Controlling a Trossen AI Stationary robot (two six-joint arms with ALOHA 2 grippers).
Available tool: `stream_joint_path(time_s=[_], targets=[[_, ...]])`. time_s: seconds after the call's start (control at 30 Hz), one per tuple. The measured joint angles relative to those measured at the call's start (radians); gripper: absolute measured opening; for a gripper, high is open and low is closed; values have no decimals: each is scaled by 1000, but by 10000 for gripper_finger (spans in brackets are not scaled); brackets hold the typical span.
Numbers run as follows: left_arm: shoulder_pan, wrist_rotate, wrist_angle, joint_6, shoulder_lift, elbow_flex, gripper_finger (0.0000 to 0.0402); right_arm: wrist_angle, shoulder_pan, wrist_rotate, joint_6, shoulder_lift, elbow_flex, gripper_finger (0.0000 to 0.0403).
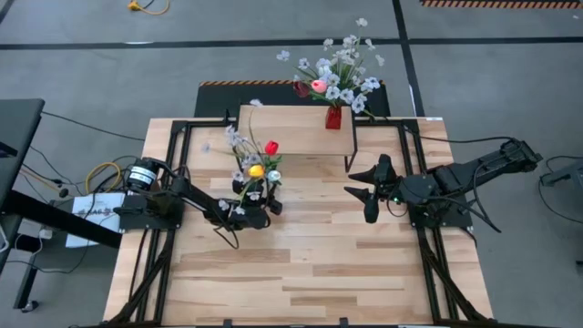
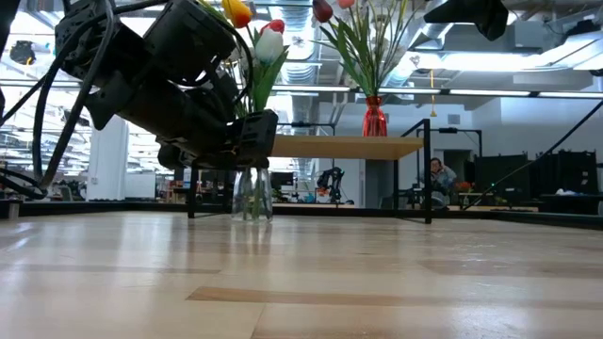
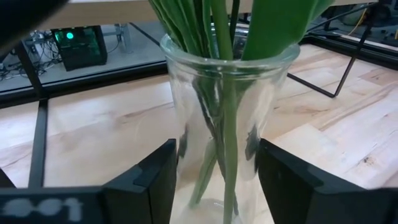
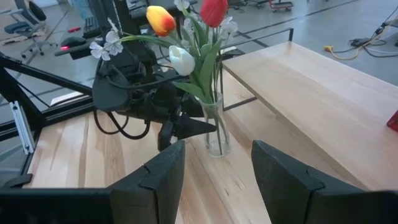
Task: Pick and place flowers into a vace then onto a shelf
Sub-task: Put the transparent vase with flowers on the shelf
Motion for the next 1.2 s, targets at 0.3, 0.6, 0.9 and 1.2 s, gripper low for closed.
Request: stream_joint_path(time_s=[0.3, 0.6, 0.9, 1.2], targets=[[-35, -18, 3, -1, 1, 0, 177, -27, 0, 2, -1, 0, 0, 177], [-83, -42, 116, 61, 2, 0, 176, -30, 0, 2, 0, 0, 0, 177], [-114, -87, 136, 206, 2, 78, 176, -31, 3, 1, 0, 0, 0, 177], [-116, -150, 145, 386, -5, 176, 176, -60, 27, 1, 0, 0, 0, 177]])
